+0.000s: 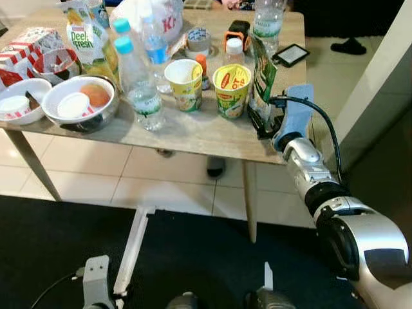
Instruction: Restocking fridge
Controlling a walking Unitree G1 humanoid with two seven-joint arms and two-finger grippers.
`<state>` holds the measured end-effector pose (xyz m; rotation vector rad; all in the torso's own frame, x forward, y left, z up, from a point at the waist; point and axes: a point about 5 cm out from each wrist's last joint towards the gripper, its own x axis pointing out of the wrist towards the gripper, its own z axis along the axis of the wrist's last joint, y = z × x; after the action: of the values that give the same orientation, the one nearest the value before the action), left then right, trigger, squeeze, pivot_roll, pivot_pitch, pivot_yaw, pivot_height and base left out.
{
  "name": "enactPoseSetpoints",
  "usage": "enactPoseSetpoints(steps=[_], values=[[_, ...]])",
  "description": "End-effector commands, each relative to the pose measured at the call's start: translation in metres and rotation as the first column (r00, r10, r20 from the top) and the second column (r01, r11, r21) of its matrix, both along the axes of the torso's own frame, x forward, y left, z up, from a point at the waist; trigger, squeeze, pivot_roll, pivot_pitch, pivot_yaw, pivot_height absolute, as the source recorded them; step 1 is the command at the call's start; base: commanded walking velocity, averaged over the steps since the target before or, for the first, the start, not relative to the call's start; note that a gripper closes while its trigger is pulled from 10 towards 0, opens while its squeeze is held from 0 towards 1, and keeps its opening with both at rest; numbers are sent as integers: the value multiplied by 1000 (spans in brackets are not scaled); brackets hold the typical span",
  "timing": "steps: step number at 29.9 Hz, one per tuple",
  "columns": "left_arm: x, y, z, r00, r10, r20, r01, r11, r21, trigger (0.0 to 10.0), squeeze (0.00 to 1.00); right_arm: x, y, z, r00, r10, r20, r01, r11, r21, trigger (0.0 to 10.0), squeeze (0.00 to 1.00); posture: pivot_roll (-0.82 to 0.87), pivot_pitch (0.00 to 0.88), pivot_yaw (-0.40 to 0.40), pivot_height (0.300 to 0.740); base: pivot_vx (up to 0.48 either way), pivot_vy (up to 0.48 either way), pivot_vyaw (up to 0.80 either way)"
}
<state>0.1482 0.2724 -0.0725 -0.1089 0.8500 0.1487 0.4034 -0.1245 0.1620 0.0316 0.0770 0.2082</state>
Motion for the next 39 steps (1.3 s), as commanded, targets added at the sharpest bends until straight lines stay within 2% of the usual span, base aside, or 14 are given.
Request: enactPoseSetpoints(steps=[1,8,14,19,25,37,38,39], values=[[-16,-4,-7,999,-7,-42,7,1000,-13,10000,0,1,6,4,1000,2,3,-2,1000,24,10000,0,171,225,49,740,0,0,0],[-33,-6,-13,996,-20,-82,18,1000,-19,10000,0,5,14,16,999,5,38,-7,999,41,10000,0,188,230,53,740,0,0,0],[-37,-7,-14,996,-20,-88,18,1000,-22,10000,0,6,17,22,999,5,54,-9,998,57,10000,0,197,230,53,740,0,0,0],[-45,-9,-17,994,-22,-104,19,999,-26,10000,0,10,23,37,996,2,90,-9,997,77,10000,0,204,235,52,740,0,0,0],[-47,-9,-17,994,-24,-106,21,999,-27,10000,0,12,24,46,994,-1,106,-6,998,66,10000,0,209,242,51,740,0,0,0],[-48,-8,-17,995,-23,-102,21,999,-26,10000,0,13,19,43,995,-49,92,47,999,19,10000,0,222,246,52,740,0,0,0],[-48,-8,-17,995,-24,-102,22,999,-26,10000,0,13,18,43,994,-59,90,57,998,18,9373,0,222,247,52,740,0,0,0],[-48,-8,-17,995,-24,-102,22,999,-26,10000,0,13,18,43,994,-59,90,57,998,18,9373,0,222,247,52,740,0,0,0]])
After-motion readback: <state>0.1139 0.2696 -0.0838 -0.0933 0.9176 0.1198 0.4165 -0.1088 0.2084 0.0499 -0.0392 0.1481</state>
